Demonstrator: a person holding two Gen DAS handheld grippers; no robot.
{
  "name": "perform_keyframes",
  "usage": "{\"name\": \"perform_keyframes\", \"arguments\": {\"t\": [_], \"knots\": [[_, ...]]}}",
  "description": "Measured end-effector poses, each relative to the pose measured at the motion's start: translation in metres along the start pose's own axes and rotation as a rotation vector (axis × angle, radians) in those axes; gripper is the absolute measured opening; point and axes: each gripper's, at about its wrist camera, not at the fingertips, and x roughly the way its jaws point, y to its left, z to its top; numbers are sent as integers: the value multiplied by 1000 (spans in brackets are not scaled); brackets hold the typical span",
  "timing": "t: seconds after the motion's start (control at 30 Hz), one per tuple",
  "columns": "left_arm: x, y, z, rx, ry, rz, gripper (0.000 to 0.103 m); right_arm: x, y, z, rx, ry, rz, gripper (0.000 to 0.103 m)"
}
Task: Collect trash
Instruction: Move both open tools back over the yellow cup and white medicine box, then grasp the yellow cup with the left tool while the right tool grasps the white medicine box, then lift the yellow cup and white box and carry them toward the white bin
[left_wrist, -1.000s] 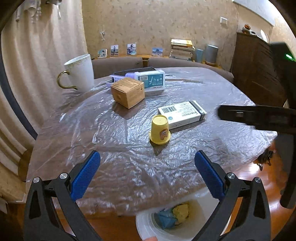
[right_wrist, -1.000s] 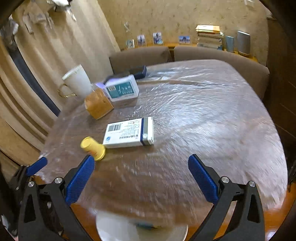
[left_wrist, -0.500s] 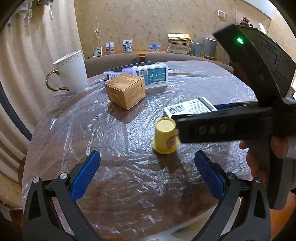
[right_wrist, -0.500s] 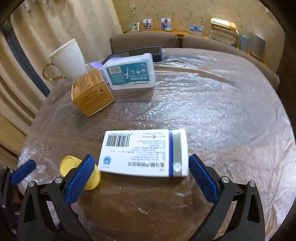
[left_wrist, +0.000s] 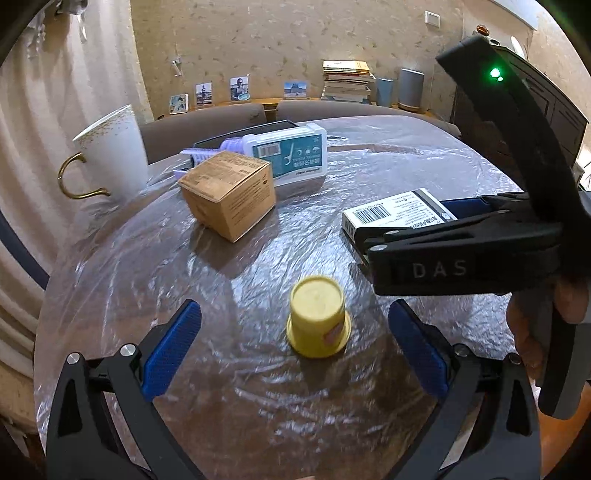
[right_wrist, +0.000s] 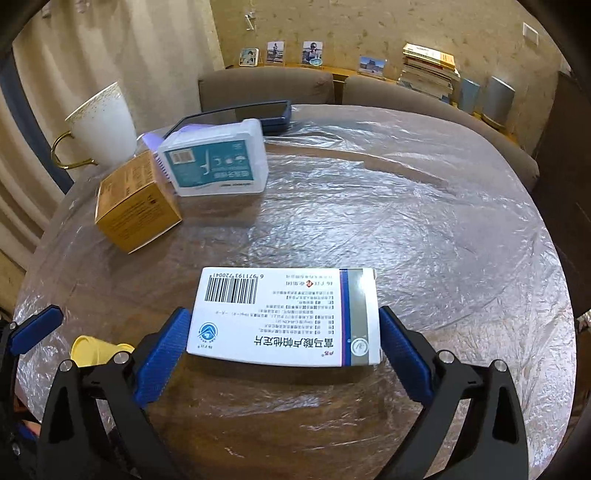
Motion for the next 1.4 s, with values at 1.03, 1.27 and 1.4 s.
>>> {"name": "perform_keyframes", "arguments": {"t": [1.03, 1.27, 1.4], "knots": [[17, 11, 5, -4, 48, -90, 36, -11, -4, -12, -27, -9, -2, 96], [13, 15, 4, -31, 44, -92, 35, -19, -6, -18, -36, -24, 6, 96], [7, 17, 3, -43, 36, -90, 35, -24, -7, -24, -29, -26, 27, 96]]}}
